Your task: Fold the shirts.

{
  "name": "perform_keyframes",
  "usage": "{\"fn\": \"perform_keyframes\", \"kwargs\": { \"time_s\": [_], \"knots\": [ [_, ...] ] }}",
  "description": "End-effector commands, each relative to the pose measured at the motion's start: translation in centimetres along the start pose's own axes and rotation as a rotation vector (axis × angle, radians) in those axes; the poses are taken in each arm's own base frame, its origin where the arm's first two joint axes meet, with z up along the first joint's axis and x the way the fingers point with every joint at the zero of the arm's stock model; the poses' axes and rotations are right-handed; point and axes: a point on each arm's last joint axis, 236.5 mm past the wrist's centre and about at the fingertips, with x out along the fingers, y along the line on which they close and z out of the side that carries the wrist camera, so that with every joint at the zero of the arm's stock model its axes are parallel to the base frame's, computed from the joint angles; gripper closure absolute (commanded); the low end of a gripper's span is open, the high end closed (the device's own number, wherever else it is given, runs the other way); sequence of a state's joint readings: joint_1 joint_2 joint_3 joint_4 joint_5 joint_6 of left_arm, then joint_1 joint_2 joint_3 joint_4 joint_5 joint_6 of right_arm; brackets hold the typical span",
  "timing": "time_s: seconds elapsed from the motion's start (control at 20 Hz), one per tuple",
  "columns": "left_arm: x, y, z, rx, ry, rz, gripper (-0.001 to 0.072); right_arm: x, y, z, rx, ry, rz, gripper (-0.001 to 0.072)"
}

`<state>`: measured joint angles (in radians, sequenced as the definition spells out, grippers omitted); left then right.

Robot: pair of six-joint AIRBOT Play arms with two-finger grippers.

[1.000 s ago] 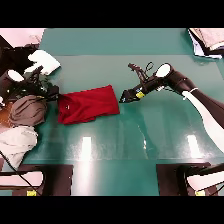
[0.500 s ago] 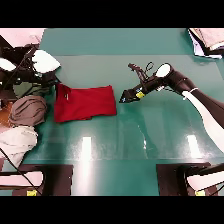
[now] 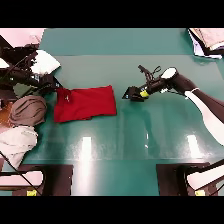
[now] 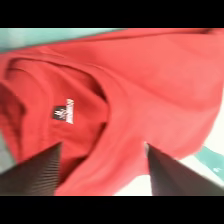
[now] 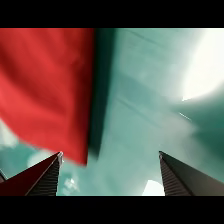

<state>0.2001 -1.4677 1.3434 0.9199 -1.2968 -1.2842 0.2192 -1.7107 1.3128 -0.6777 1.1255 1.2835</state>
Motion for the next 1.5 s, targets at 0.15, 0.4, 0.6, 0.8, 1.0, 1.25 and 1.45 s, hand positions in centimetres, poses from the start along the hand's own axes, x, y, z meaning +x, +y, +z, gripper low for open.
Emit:
{"fn": "perform_keyframes", "kwargs": {
  "time_s": [0.15,0.4,0.6,0.8,1.0,1.25,1.45],
  "knots": [
    [-0.6,-3.9,0.8,0.012,-0.037,-0.164,0.0685,5.7,1.6,2.0,0.096,0.002,0.141,0.0016],
    [-0.6,-3.9,0.8,0.019,-0.037,-0.164,0.0685,11.6,6.8,1.1,0.014,0.076,0.192,0.0032],
    [-0.6,-4.0,0.6,0.02,-0.028,-0.167,0.0685,14.0,9.6,0.5,-0.057,0.068,0.198,0.0343],
    [-0.6,-4.2,0.0,0.022,-0.005,-0.176,0.0685,12.5,11.1,1.3,-0.171,0.045,0.214,0.07],
    [-1.5,-4.8,-0.2,0.043,-0.01,-0.174,0.0686,3.5,8.2,5.6,-0.25,-0.082,0.058,0.0702],
    [-3.7,-6.3,0.4,0.082,-0.083,-0.162,0.0687,-12.4,-3.1,6.3,-0.097,-0.294,-0.177,0.0702],
    [-4.2,-6.8,-0.2,0.057,-0.068,-0.173,0.0686,-25.3,-13.8,1.9,0.156,-0.527,-0.348,0.0702]
  ]
}}
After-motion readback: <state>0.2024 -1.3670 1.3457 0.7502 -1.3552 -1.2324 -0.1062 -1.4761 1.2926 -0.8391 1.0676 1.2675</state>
